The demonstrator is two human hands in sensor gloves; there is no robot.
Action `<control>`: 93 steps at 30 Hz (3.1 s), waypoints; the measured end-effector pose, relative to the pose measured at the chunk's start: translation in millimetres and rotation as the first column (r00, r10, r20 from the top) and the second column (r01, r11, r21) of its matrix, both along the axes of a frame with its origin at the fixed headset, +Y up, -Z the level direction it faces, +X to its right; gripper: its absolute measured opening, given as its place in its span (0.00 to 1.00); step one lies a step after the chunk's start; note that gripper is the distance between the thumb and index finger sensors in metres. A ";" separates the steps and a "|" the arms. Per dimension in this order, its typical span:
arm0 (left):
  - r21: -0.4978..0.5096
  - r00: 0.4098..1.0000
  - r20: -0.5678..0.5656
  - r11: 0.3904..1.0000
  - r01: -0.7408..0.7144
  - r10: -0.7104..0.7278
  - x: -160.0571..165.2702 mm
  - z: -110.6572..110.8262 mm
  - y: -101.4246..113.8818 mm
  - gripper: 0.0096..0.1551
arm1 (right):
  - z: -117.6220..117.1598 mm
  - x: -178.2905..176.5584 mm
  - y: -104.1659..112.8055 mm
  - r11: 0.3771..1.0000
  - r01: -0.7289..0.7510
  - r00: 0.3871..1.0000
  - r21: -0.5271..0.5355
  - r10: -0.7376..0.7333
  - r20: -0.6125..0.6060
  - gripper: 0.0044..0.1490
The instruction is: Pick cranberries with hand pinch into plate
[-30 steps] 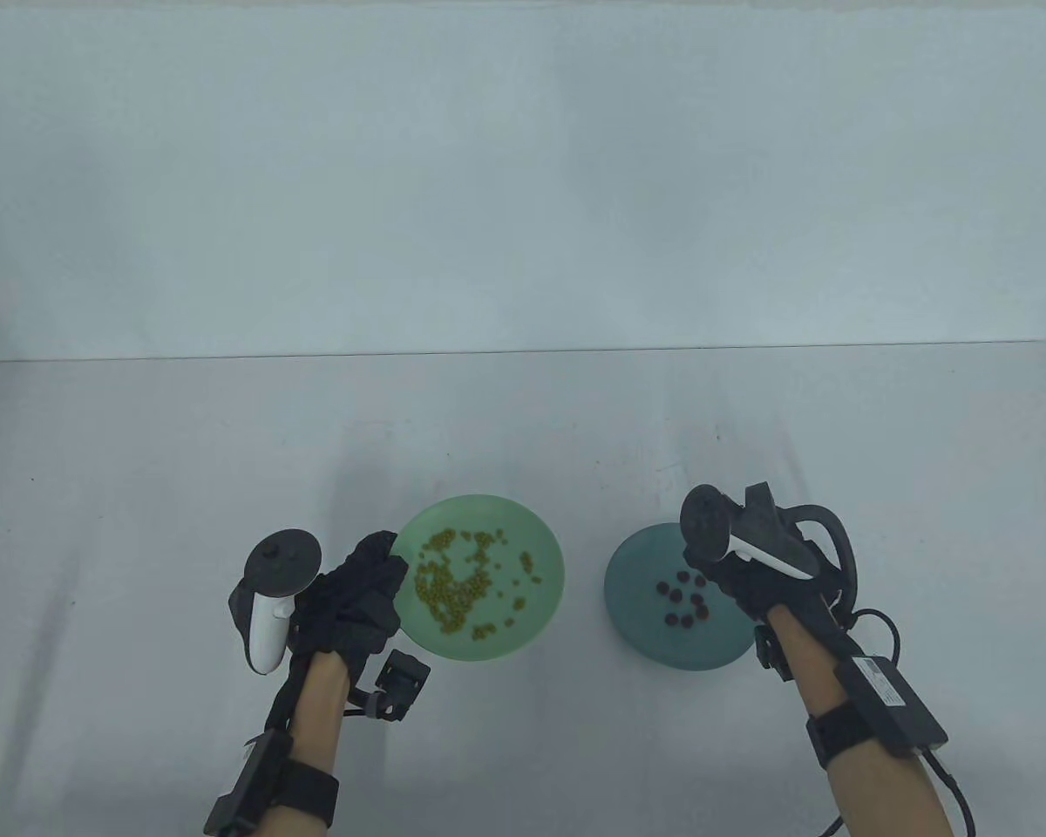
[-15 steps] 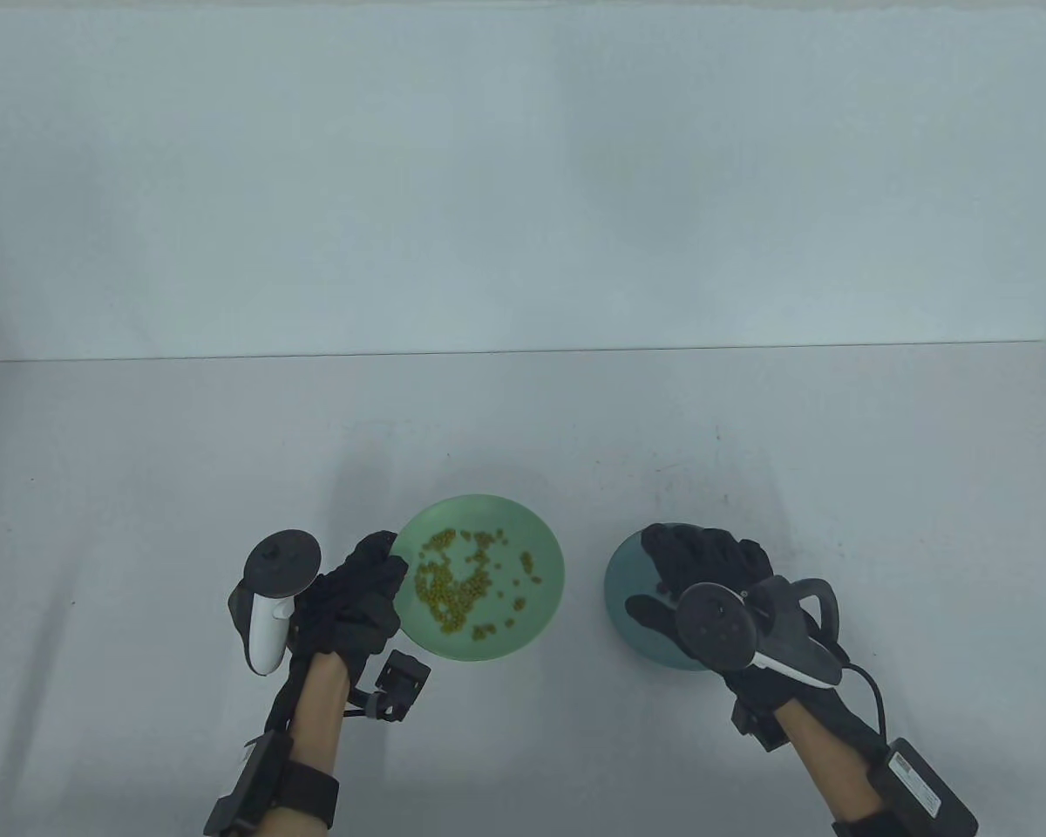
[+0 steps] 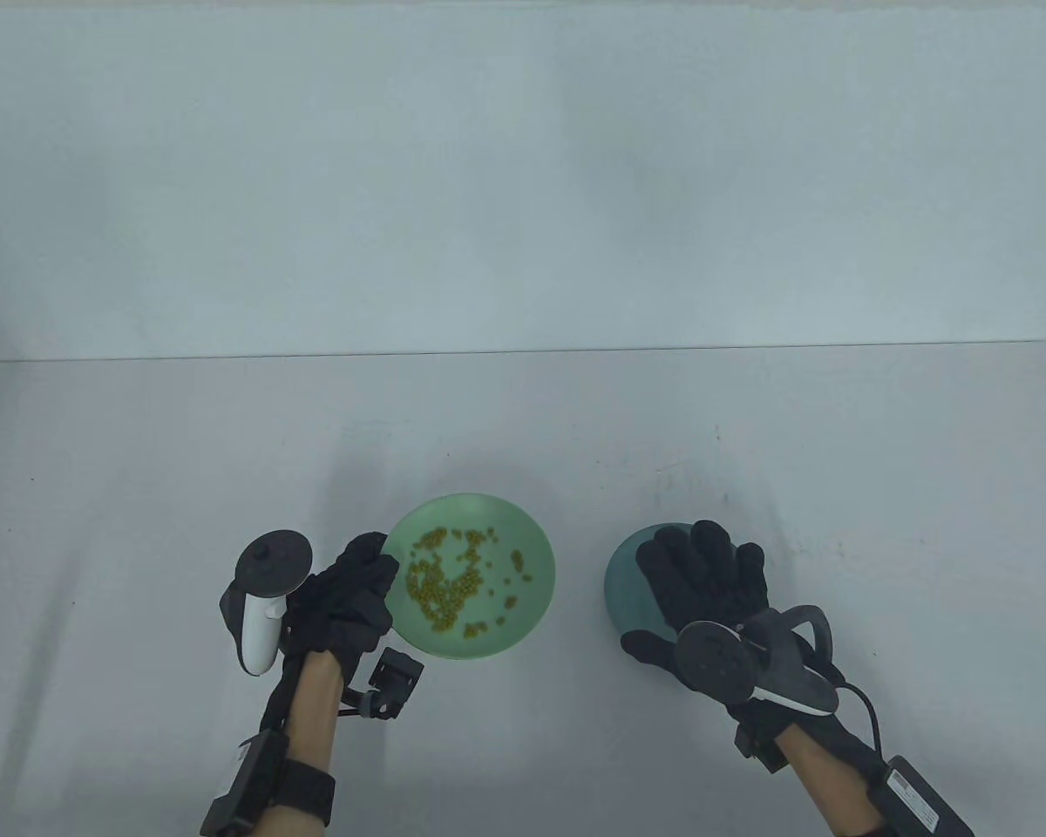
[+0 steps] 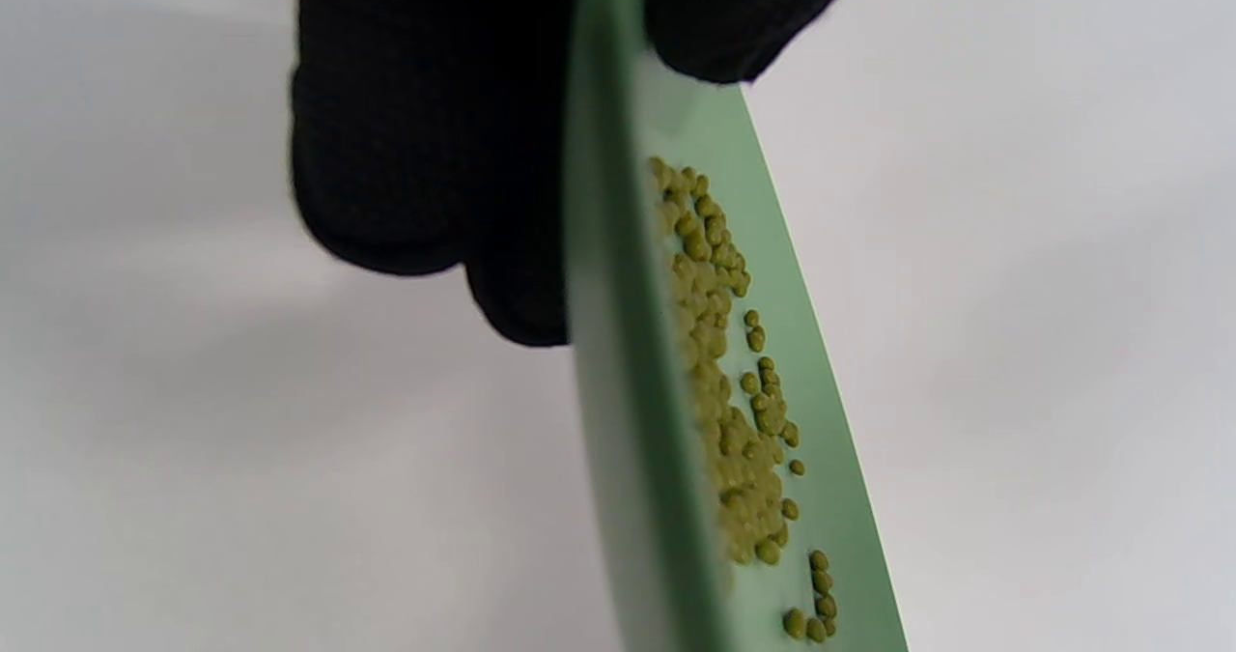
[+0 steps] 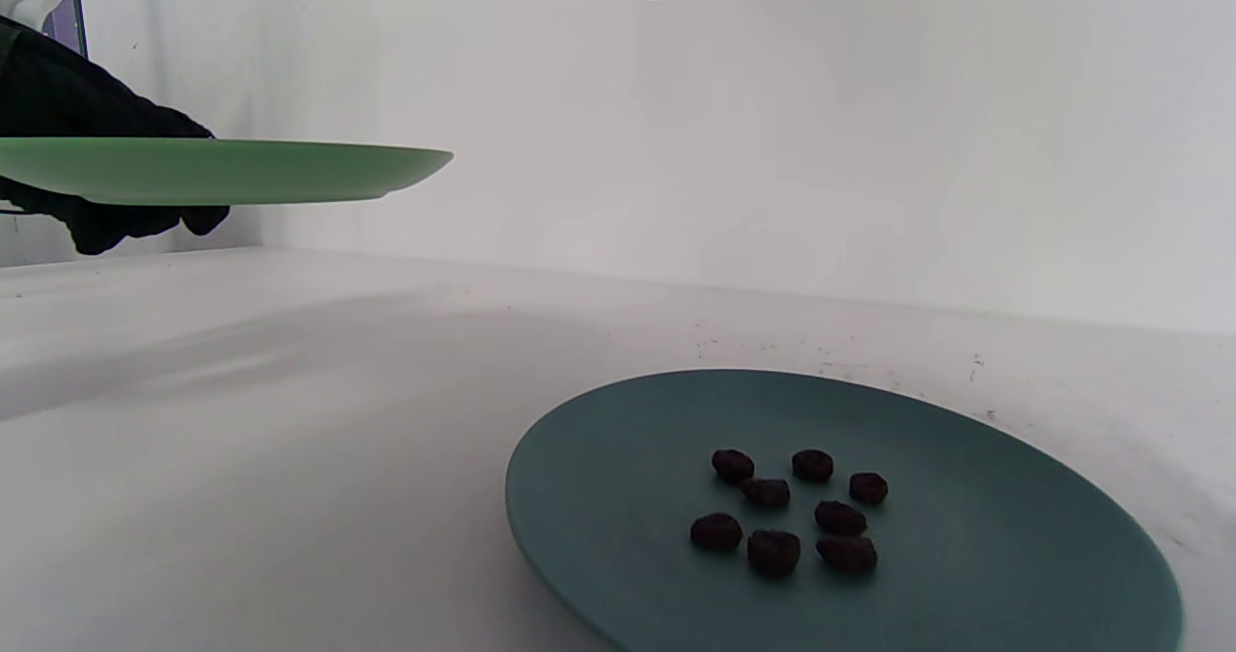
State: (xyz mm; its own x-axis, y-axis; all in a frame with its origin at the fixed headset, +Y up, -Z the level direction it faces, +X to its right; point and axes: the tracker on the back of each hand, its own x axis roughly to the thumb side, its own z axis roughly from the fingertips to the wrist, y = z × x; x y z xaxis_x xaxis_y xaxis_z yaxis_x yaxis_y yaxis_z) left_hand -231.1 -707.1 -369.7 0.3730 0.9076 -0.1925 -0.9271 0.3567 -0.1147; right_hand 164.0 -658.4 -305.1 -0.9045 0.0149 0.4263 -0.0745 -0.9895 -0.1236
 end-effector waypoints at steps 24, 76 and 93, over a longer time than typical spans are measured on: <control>-0.185 0.995 -0.040 0.979 0.081 -0.090 -10.1 -21.4 -23.9 0.27 | 3.3 4.0 0.6 1.000 0.012 1.000 0.008 -0.012 -0.003 0.59; -0.102 0.647 0.151 0.639 0.762 -0.747 46.7 -58.7 -34.6 0.22 | 3.3 5.0 0.2 1.000 0.001 1.000 0.000 -0.001 0.010 0.59; -0.028 0.602 0.160 0.606 0.795 -0.782 46.4 -49.3 -17.1 0.30 | 1.4 7.3 -0.4 1.000 0.023 1.000 -0.017 -0.023 0.020 0.58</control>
